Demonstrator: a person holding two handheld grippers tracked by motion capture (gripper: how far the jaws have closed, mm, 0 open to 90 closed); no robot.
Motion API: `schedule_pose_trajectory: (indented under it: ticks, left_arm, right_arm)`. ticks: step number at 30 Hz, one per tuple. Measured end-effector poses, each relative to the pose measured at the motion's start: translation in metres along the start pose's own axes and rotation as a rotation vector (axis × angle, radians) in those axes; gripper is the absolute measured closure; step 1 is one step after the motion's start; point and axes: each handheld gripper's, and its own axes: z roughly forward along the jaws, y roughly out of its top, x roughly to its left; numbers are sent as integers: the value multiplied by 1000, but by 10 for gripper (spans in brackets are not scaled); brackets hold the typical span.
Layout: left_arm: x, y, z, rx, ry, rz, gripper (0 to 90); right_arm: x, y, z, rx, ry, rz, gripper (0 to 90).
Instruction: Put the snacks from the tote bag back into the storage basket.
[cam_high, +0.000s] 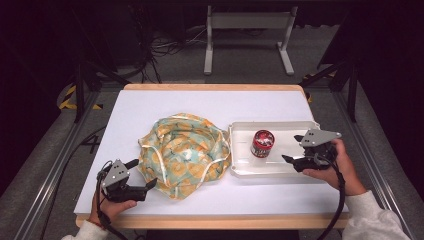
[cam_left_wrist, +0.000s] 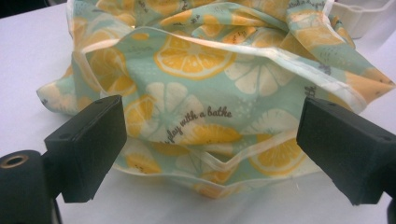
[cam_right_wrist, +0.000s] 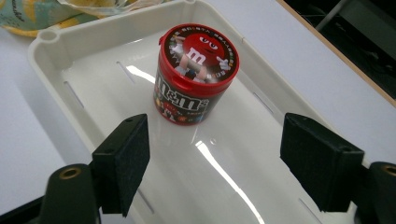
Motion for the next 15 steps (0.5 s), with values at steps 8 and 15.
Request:
schedule_pose_trajectory:
  ticks: [8,15]
  left_arm:
    - [0,0,-1,-1,2,8,90]
    - [0,0,-1,0,4,9,90]
  right_arm:
    - [7,-16,-7,-23,-9,10,241]
    - [11,-29,-10,-32,-15,15,240]
